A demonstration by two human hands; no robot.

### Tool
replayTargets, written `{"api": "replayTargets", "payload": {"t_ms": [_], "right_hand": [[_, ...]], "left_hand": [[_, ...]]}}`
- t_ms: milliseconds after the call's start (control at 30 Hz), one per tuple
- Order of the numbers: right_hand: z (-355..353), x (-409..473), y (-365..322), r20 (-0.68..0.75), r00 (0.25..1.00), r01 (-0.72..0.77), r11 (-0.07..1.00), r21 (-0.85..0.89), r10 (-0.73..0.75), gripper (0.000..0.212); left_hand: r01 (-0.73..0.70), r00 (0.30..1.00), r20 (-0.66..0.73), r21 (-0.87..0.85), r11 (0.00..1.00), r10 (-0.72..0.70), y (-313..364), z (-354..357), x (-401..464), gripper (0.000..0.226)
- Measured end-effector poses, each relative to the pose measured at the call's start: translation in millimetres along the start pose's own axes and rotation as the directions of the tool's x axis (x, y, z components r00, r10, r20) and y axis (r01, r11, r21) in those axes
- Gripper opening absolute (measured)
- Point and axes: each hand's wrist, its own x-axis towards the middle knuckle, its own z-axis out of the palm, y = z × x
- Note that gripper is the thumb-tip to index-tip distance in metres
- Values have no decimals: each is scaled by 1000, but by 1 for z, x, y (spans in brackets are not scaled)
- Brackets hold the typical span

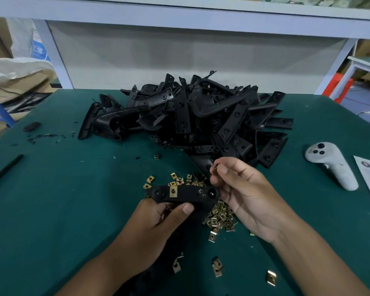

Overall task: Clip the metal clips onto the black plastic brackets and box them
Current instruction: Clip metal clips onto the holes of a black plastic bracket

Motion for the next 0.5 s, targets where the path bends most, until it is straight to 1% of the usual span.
{"api": "replayTargets", "payload": {"t_ms": [200,300,367,433,500], "right_hand": [[0,1,0,2,998,-62,996,70,62,15],[-1,2,1,3,997,-81,994,79,81,8],[-2,3,2,0,997,-76,994,80,77,6],[-2,2,1,15,998,-68,995,71,67,9],[-1,2,0,29,998,-56,996,68,55,18]], "left_hand": [[-15,999,-30,21,1000,15,-2,0,-2,26],[-6,1000,-27,39,999,7,-2,0,-2,26],[-25,999,-25,72,997,27,-1,0,-1,23],[-36,999,-10,86,996,37,0,-1,0,23],[-44,999,-4,79,996,45,0,-1,0,25]]}}
